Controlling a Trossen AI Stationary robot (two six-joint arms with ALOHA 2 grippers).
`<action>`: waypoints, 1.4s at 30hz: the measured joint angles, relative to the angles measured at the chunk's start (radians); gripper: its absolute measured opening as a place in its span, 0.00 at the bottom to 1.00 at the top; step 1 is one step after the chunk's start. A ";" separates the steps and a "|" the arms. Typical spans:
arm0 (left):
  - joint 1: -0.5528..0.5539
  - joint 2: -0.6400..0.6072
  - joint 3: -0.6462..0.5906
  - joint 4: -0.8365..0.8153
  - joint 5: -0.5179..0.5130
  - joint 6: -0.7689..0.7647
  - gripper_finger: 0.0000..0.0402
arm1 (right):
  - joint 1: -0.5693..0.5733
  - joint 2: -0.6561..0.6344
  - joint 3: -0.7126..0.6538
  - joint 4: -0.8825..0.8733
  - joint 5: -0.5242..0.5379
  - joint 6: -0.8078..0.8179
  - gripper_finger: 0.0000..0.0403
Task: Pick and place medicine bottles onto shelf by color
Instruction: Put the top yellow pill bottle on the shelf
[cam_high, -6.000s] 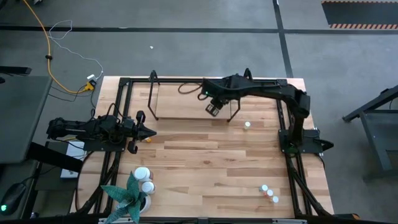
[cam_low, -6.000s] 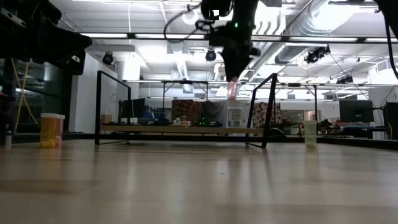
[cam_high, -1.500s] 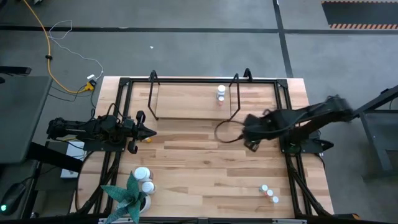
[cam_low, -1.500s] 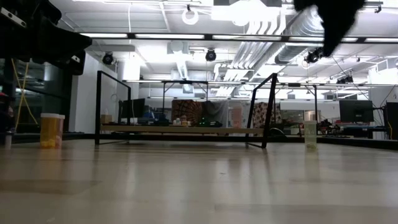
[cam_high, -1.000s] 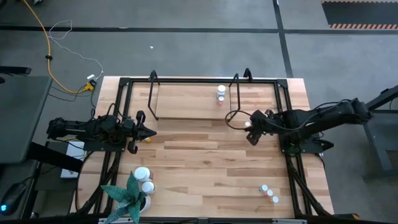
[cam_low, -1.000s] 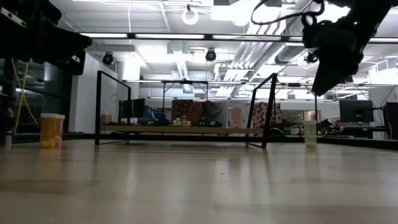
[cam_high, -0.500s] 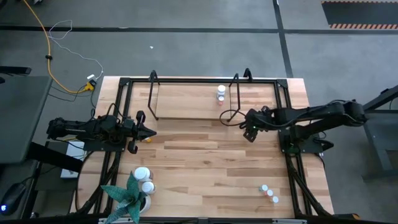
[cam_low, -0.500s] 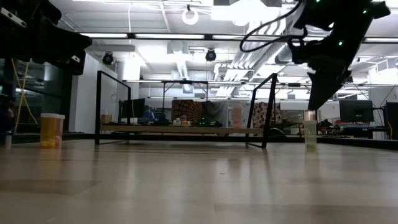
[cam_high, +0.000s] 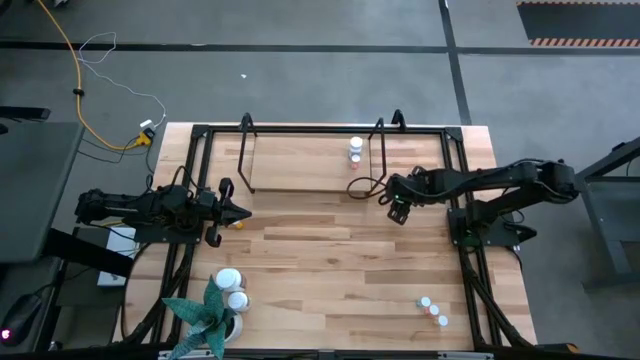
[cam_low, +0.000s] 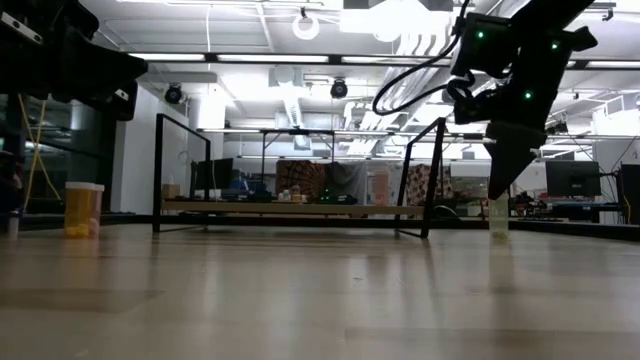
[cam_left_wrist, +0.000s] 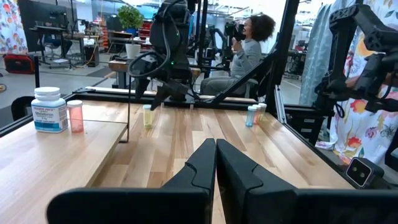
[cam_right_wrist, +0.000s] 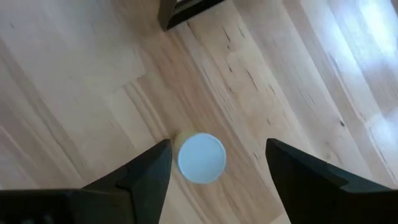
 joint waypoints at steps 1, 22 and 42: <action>0.000 0.000 0.000 0.000 0.000 0.000 0.01 | -0.005 0.000 0.000 0.000 -0.007 -0.001 0.63; 0.000 0.000 0.000 0.000 0.000 0.000 0.01 | -0.072 0.000 0.000 -0.005 -0.105 0.002 0.53; 0.000 0.000 0.000 0.000 0.000 0.000 0.01 | -0.072 0.000 0.000 -0.005 -0.162 0.007 0.28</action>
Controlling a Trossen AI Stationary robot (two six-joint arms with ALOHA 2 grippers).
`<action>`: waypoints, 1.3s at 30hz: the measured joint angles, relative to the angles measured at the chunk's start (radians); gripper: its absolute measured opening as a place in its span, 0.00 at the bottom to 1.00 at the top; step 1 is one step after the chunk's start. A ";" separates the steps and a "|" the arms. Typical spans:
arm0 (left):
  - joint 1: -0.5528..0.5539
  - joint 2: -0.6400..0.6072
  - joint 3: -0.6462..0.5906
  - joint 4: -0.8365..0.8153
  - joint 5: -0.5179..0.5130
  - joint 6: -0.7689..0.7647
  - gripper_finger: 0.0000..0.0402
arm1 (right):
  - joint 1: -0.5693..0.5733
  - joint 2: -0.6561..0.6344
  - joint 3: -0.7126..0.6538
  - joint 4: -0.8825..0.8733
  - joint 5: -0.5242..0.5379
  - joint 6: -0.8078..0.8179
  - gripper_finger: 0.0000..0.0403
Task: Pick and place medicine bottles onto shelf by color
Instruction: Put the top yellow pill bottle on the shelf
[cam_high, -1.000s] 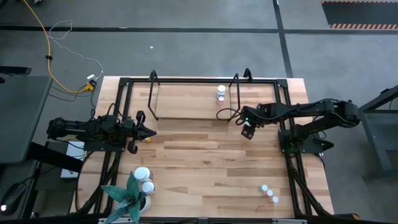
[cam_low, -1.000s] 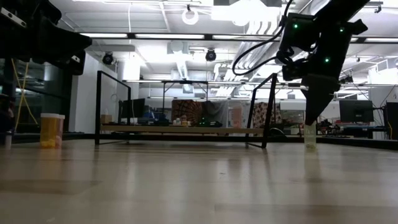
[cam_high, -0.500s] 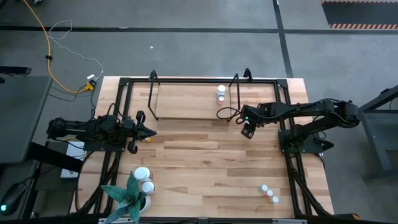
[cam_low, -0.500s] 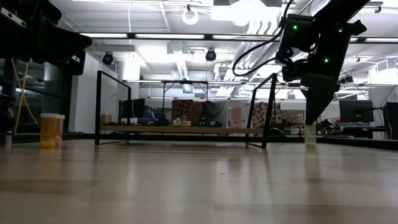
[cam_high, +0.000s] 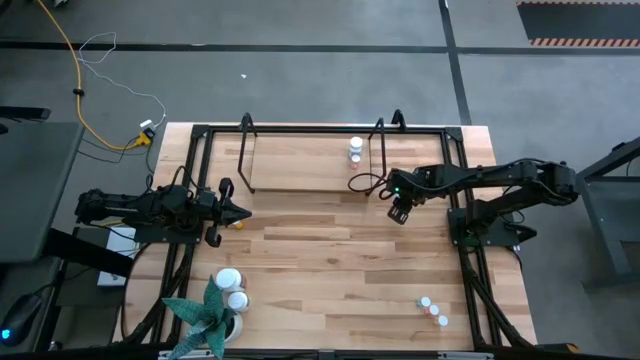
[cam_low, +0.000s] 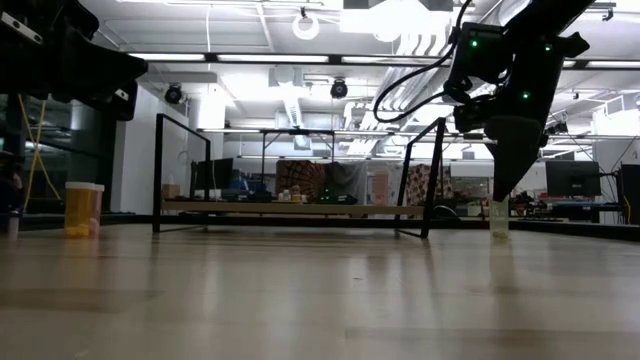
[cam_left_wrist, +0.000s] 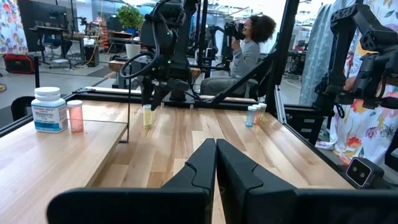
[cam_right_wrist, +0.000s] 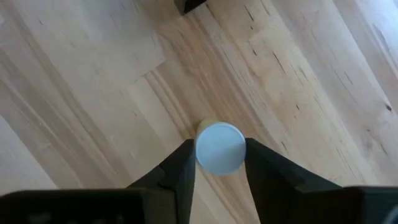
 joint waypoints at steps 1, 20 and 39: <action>0.000 0.000 0.000 0.000 0.000 0.000 0.01 | 0.000 0.000 0.000 0.000 0.000 0.000 0.27; 0.000 0.000 0.000 0.000 0.000 0.000 0.01 | 0.056 -0.029 0.020 0.031 -0.249 0.042 0.25; 0.000 0.000 0.000 0.000 0.000 0.000 0.01 | 0.177 0.293 0.674 -0.072 -0.008 -0.189 0.25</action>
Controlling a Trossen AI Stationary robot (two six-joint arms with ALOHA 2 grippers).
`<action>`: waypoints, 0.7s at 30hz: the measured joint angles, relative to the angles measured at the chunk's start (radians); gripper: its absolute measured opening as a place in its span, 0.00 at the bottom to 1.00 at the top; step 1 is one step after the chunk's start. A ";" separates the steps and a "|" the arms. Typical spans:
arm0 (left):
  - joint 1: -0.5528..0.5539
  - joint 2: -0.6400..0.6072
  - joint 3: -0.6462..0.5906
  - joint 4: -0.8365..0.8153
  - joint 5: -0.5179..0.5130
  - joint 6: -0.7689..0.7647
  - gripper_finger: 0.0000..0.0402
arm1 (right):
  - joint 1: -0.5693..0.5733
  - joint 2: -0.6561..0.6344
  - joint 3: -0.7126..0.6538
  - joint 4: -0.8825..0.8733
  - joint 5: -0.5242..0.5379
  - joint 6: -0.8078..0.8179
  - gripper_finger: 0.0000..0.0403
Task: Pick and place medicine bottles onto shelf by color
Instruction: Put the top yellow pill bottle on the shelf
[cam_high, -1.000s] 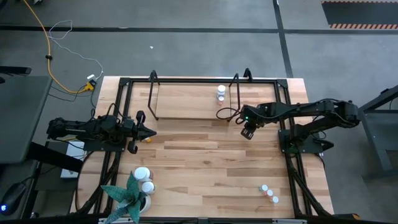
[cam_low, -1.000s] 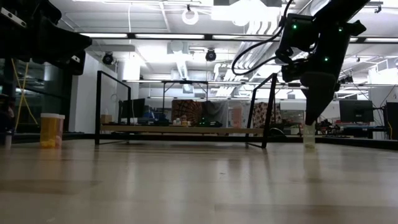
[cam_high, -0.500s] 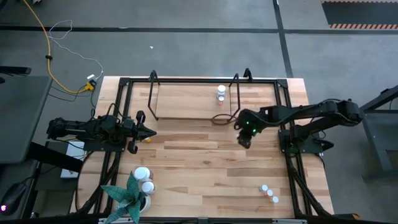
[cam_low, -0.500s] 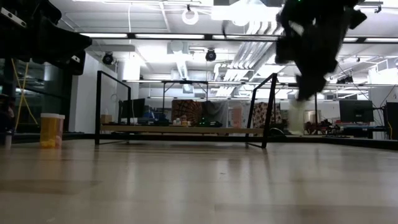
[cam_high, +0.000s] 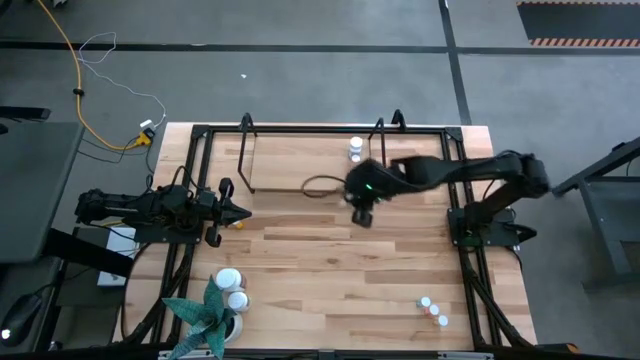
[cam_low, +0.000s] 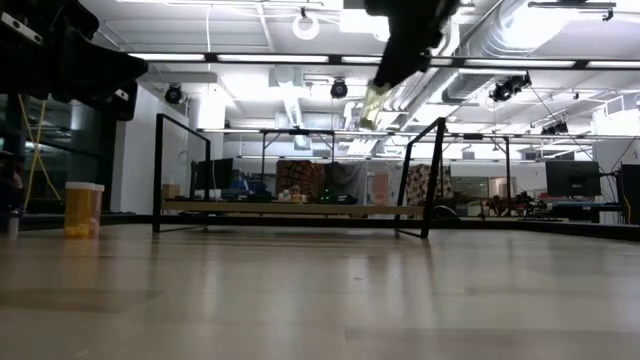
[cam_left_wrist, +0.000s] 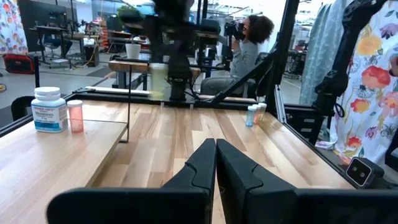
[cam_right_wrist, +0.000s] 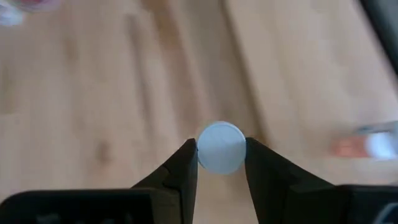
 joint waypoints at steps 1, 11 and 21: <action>0.000 0.000 0.000 0.000 0.000 0.000 0.01 | -0.021 0.033 0.039 -0.034 0.014 -0.019 0.25; 0.000 0.000 0.000 0.000 0.000 0.000 0.01 | -0.216 0.242 0.152 -0.150 0.048 0.029 0.25; 0.000 0.000 0.000 0.000 0.000 0.000 0.01 | -0.282 0.292 0.150 -0.114 0.083 0.128 0.25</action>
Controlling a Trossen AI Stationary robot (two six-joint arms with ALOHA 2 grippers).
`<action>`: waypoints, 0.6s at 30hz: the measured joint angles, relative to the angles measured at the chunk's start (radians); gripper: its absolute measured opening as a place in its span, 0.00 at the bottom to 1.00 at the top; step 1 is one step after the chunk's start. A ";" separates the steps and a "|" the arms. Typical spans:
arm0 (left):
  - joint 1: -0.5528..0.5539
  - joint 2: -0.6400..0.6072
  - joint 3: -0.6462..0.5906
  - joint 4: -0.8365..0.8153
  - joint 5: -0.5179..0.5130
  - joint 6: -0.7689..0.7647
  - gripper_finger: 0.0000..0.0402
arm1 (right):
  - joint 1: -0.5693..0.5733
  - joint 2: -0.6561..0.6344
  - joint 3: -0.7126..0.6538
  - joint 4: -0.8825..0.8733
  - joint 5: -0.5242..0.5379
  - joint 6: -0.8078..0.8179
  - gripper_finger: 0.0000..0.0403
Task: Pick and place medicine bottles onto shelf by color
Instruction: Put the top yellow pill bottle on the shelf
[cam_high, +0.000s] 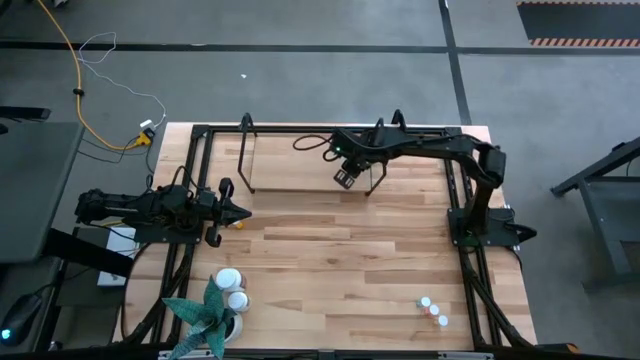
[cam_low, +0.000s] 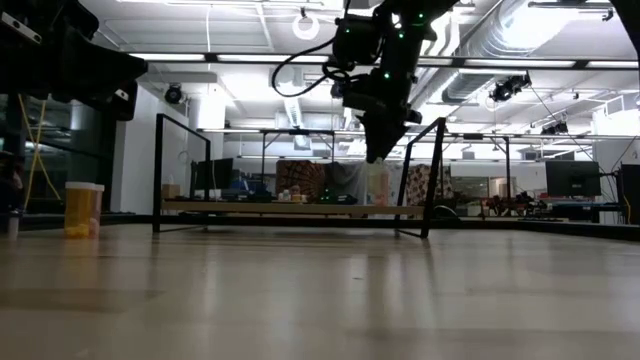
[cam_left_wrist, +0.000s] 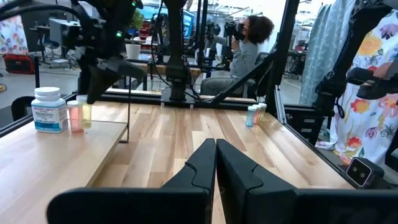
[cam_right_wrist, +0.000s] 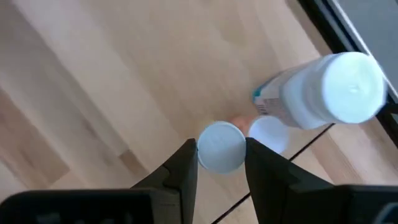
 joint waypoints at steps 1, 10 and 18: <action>0.000 0.000 0.000 0.000 0.000 0.000 0.01 | -0.001 -0.002 0.000 -0.005 0.001 0.011 0.25; 0.000 0.000 0.000 0.000 0.000 0.000 0.01 | 0.000 -0.007 -0.001 -0.086 0.017 0.083 0.25; 0.000 0.000 0.000 0.000 0.000 0.000 0.01 | 0.000 -0.007 -0.001 -0.065 0.012 0.110 0.25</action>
